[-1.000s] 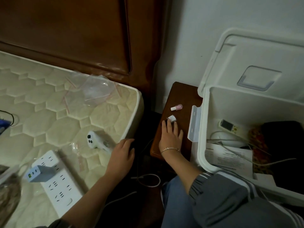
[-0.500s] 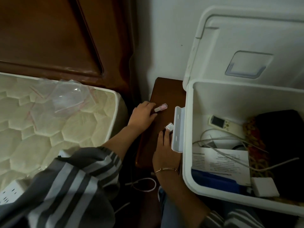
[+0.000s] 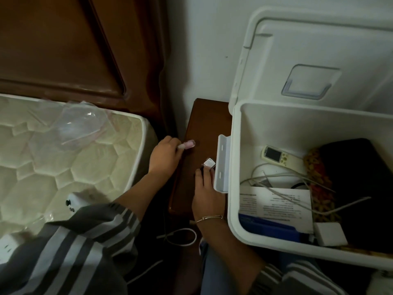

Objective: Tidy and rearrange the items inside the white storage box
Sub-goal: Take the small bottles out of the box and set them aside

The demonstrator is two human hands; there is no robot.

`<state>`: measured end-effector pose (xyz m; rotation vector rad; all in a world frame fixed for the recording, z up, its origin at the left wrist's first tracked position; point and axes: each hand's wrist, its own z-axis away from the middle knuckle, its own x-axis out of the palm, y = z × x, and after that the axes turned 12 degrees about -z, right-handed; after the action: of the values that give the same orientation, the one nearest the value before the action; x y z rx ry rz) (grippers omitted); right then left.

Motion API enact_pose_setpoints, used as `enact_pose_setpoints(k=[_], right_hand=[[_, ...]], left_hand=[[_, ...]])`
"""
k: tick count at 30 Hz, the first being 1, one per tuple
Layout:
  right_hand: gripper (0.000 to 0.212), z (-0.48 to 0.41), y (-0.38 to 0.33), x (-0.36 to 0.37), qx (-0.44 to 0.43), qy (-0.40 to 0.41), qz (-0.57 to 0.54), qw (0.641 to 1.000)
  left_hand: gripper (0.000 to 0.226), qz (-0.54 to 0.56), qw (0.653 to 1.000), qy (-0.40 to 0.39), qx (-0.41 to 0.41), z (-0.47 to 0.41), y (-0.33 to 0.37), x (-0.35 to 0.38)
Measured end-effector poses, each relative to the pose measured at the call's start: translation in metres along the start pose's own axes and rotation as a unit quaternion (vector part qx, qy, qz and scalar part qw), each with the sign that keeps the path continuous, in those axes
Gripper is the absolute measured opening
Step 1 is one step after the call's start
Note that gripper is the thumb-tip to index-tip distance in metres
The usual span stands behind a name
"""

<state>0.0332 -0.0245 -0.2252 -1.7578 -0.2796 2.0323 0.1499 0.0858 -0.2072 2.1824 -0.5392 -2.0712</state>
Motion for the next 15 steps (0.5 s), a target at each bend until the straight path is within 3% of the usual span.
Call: enact_pose_setpoints(k=[8,15], right_hand=[[0.064,0.0,-0.004,-0.012,0.0,-0.018,0.05,0.999],[0.023,0.028,-0.011,-0.015,-0.085,0.116,0.111,0.983]], left_hand=[[0.017,0.039,0.998,0.021,-0.041,0.096,-0.059,-0.044],[0.01,0.07,0.995,0.024,-0.068,0.164,-0.07,-0.063]])
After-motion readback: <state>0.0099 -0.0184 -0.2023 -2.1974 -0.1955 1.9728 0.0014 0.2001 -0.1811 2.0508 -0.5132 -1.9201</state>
